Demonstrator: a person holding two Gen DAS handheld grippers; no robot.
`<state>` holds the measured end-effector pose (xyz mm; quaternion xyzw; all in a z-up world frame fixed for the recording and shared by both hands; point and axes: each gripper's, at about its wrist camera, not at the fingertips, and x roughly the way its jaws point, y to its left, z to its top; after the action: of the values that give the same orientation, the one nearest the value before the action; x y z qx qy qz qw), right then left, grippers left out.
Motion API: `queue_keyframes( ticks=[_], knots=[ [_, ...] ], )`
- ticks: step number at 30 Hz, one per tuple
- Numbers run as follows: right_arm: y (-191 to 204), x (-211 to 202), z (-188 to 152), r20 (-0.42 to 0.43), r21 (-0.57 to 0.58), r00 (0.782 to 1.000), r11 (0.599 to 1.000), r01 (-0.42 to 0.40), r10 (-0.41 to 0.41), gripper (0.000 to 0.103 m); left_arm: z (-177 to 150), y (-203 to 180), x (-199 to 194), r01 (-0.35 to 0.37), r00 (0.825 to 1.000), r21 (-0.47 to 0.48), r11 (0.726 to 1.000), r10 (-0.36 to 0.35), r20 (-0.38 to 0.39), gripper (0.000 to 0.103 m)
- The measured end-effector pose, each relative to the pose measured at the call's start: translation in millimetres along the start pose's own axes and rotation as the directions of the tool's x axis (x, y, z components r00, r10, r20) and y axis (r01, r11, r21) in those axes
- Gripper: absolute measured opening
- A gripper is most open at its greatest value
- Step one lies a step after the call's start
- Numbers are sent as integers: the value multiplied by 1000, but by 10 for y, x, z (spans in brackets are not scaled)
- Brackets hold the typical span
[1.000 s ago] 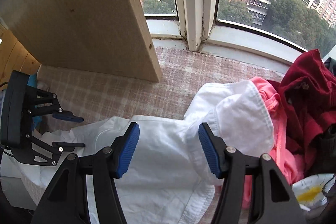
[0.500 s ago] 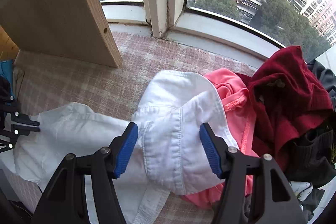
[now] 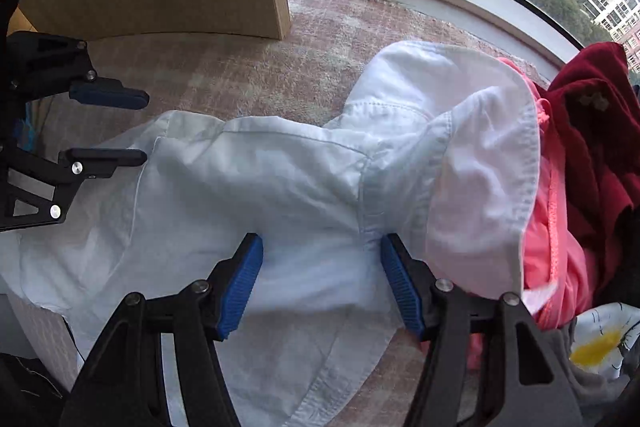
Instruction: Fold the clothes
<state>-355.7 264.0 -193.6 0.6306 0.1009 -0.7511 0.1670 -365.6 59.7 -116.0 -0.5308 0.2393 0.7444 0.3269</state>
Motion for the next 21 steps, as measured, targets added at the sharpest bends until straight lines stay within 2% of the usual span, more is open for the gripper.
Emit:
queue_keyframes(
  ticks=[4, 7, 9, 10, 12, 15, 17, 20, 21],
  knots=[
    [-73, -38, -57, 36, 40, 999, 998, -40, 38, 61, 84, -67, 164, 47, 999, 6, 999, -47, -27, 33],
    [-126, -208, -92, 101, 81, 990, 991, -109, 100, 61, 88, -150, 180, 8, 1000, 35, 999, -7, -26, 33],
    [-155, -361, -89, 152, 108, 975, 977, -182, 165, 61, 94, -123, 123, -3, 1000, 18, 1000, 3, -4, 33],
    [-143, -403, -68, 151, 105, 972, 974, -199, 182, 61, 97, -109, 104, -5, 1000, 11, 1000, 5, 5, 33],
    [-110, -454, -30, 150, 94, 980, 985, -146, 131, 61, 110, -85, 150, 4, 1000, 6, 1000, -4, -12, 35],
    [-143, -440, -67, 145, 98, 984, 988, -118, 103, 61, 115, -92, 231, 15, 999, 4, 1000, -14, -32, 38],
    [-202, -405, -173, 143, 144, 984, 981, -127, 106, 61, 111, -116, 230, 31, 999, 12, 999, -31, -23, 31],
    [-300, -378, -360, 161, 223, 983, 967, -126, 91, 61, 96, -203, 214, 51, 999, 55, 997, -51, -4, 9],
    [-310, -369, -450, 172, 244, 980, 959, -141, 100, 61, 95, -244, 207, 29, 1000, 79, 996, -29, -2, 5]
  ],
)
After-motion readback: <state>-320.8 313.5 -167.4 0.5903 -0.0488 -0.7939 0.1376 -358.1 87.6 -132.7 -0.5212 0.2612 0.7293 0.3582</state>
